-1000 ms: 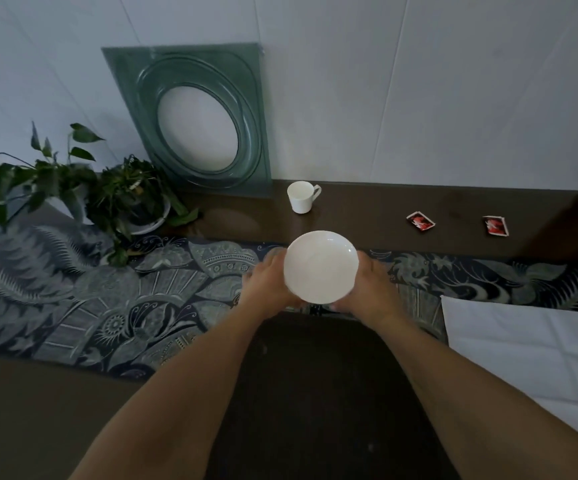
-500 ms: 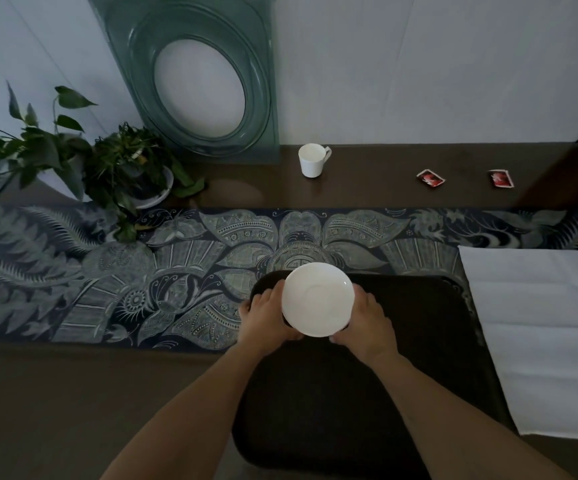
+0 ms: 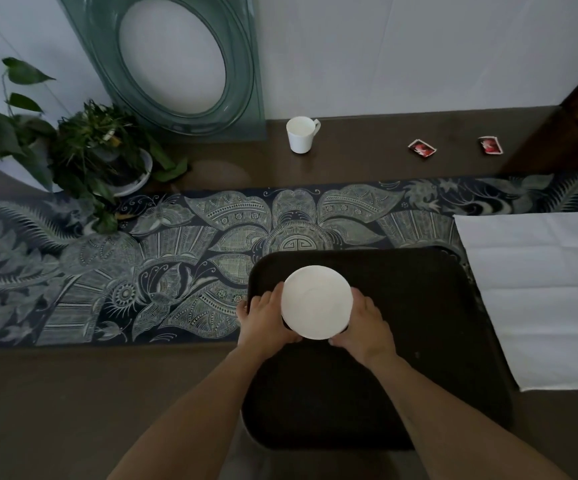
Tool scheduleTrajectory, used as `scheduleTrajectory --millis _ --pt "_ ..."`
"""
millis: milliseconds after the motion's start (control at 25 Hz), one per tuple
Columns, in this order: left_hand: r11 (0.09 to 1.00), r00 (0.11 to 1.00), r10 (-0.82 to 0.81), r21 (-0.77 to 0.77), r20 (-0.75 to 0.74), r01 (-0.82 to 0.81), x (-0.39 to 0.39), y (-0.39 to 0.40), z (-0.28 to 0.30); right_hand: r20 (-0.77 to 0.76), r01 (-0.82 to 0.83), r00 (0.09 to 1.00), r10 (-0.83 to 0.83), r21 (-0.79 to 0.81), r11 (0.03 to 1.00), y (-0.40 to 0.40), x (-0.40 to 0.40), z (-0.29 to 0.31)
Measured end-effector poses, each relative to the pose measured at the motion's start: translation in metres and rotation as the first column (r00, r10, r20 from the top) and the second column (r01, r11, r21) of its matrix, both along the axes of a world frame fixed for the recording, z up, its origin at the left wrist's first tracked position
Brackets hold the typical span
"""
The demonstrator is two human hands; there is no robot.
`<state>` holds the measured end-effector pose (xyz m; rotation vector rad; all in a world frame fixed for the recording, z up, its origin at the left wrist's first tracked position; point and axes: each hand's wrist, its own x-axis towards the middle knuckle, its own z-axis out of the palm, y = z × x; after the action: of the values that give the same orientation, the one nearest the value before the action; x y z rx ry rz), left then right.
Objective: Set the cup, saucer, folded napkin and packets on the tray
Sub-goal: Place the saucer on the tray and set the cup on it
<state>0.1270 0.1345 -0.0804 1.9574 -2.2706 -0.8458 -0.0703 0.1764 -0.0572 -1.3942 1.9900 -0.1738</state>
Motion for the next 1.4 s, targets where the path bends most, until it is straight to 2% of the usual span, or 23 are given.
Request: scheduleTrajectory --millis 560,760,920,1040,1120,1400 --pt "1.0 0.998 0.01 0.017 0.068 -0.011 0.002 0.012 -0.002 -0.06 -0.05 0.997 0.052 0.033 0.998 0.002 0.002 -0.007" --pt "0.996 0.992 -0.034 0.086 0.122 0.024 0.008 0.004 0.001 -0.053 -0.109 0.992 0.114 0.082 0.991 -0.004 -0.012 -0.006" --pt "0.964 0.963 -0.154 0.248 0.222 0.097 0.017 -0.031 0.018 -0.137 -0.2 0.966 0.219 0.144 0.969 -0.032 -0.042 0.004" --pt "0.894 0.97 -0.201 0.431 0.139 0.123 0.022 -0.073 0.033 -0.182 -0.3 0.928 0.326 0.154 0.941 -0.068 -0.06 0.014" --pt "0.857 0.962 -0.236 0.497 0.134 0.141 0.02 -0.102 0.042 -0.182 -0.337 0.912 0.366 0.174 0.925 -0.094 -0.069 0.021" --pt "0.881 0.947 -0.274 0.438 0.165 0.179 -0.007 -0.194 0.052 -0.229 -0.462 0.838 0.496 0.186 0.867 -0.188 -0.074 0.03"
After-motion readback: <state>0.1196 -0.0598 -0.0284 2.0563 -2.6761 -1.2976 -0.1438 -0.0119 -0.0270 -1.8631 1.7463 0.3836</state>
